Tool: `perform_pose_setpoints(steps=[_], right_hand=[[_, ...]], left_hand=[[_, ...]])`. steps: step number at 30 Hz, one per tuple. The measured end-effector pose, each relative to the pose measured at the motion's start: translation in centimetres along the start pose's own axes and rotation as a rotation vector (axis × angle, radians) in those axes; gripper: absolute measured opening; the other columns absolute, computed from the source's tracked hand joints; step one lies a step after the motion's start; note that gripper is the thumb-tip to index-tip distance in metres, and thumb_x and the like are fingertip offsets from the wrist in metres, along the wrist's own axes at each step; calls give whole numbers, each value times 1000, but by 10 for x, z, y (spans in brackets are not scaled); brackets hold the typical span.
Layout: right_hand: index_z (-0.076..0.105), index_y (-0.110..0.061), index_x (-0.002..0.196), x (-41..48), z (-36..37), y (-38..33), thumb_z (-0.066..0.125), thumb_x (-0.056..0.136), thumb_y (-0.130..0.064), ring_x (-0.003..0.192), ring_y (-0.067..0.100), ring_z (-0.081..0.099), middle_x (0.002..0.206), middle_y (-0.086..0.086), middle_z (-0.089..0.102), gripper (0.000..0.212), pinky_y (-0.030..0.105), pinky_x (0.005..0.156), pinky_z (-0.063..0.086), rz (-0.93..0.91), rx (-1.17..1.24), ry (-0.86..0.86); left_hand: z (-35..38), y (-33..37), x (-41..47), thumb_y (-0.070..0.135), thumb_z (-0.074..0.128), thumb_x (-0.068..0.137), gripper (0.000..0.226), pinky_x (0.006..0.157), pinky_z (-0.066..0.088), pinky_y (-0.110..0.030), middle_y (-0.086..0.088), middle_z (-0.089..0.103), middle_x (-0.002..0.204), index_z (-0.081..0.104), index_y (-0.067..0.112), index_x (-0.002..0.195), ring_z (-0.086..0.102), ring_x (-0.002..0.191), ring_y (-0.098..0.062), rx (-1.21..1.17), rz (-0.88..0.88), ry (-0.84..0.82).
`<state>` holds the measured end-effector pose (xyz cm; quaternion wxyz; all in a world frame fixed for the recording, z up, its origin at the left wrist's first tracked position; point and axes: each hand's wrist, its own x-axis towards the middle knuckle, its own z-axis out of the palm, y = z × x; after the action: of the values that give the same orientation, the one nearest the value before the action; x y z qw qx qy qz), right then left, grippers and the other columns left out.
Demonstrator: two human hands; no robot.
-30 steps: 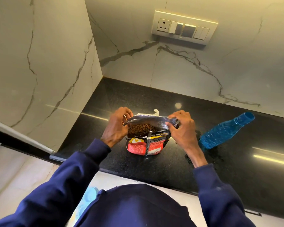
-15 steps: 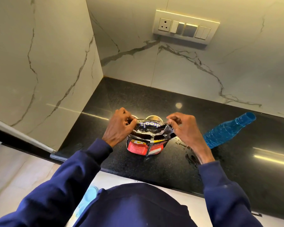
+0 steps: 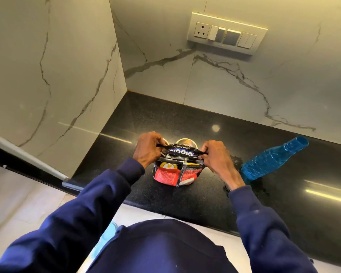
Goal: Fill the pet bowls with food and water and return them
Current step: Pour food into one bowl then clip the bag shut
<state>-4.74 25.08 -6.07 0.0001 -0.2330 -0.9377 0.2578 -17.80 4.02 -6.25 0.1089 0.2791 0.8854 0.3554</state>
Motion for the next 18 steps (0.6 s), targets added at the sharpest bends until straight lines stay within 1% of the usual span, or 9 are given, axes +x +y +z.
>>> perform_pose_setpoints(steps=[2, 3, 5, 7, 10, 13, 14, 16, 18], right_hand=[[65, -15, 84, 2, -1, 0, 78, 83, -5, 67, 2, 61, 74, -8, 61, 16, 12, 52, 42, 4, 14, -1], [64, -16, 83, 4, -1, 0, 79, 82, -5, 70, 6, 63, 76, -5, 62, 18, 15, 55, 43, 17, 32, -6], [61, -19, 80, 7, -4, 0, 81, 80, -9, 74, 13, 64, 80, -2, 64, 22, 20, 56, 44, 76, 77, -41], [61, -21, 81, 9, -10, 3, 85, 79, -19, 74, 14, 63, 83, 1, 67, 24, 25, 61, 46, 120, 131, -146], [72, -20, 94, 4, -29, 6, 79, 84, -31, 79, 16, 64, 90, 3, 73, 16, 29, 70, 48, 114, 317, -350], [75, -12, 95, -2, -53, 10, 69, 92, -25, 66, 6, 60, 81, -1, 71, 14, 19, 59, 46, 156, 465, -426], [75, -11, 93, -3, -57, 10, 70, 91, -19, 66, 4, 62, 80, -1, 71, 10, 17, 58, 48, 178, 461, -432], [76, -13, 87, -1, -55, 8, 75, 87, -13, 73, 9, 66, 86, 3, 74, 1, 22, 64, 53, 205, 333, -422], [74, -15, 84, 0, -44, 0, 79, 84, -12, 75, 10, 65, 84, 1, 73, 6, 23, 63, 50, 212, 144, -373]], left_hand=[[3, -3, 3, -8, 78, 74, 15, 68, 44, -7, 6, 62, 85, 72, 5, 78, 66, 85, -16, 12, 2, -27], [4, -3, 5, -9, 78, 73, 16, 67, 45, -8, 4, 62, 86, 70, 4, 78, 66, 87, -18, 16, 5, -53], [2, -5, 9, -5, 78, 75, 18, 73, 52, -18, -1, 65, 93, 67, 6, 83, 66, 92, -21, 24, 18, -122], [0, -13, 11, 7, 79, 79, 23, 83, 56, -31, -4, 66, 101, 65, 14, 95, 65, 97, -22, 25, 48, -193], [1, -17, 8, 32, 76, 85, 36, 94, 52, -38, -4, 64, 116, 65, 20, 118, 59, 108, -18, 63, 121, -278], [4, -10, 7, 37, 69, 91, 39, 96, 50, -37, -4, 64, 119, 65, 20, 125, 57, 111, -18, 119, 136, -227], [5, -8, 7, 37, 69, 91, 39, 97, 50, -37, -4, 63, 120, 65, 21, 126, 56, 113, -18, 142, 149, -203], [7, 0, 9, 39, 71, 88, 41, 97, 50, -40, -2, 64, 122, 65, 24, 126, 57, 113, -18, 162, 198, -213], [11, 11, 12, 42, 73, 85, 45, 96, 51, -42, 0, 65, 124, 65, 26, 127, 58, 113, -19, 203, 264, -287]])
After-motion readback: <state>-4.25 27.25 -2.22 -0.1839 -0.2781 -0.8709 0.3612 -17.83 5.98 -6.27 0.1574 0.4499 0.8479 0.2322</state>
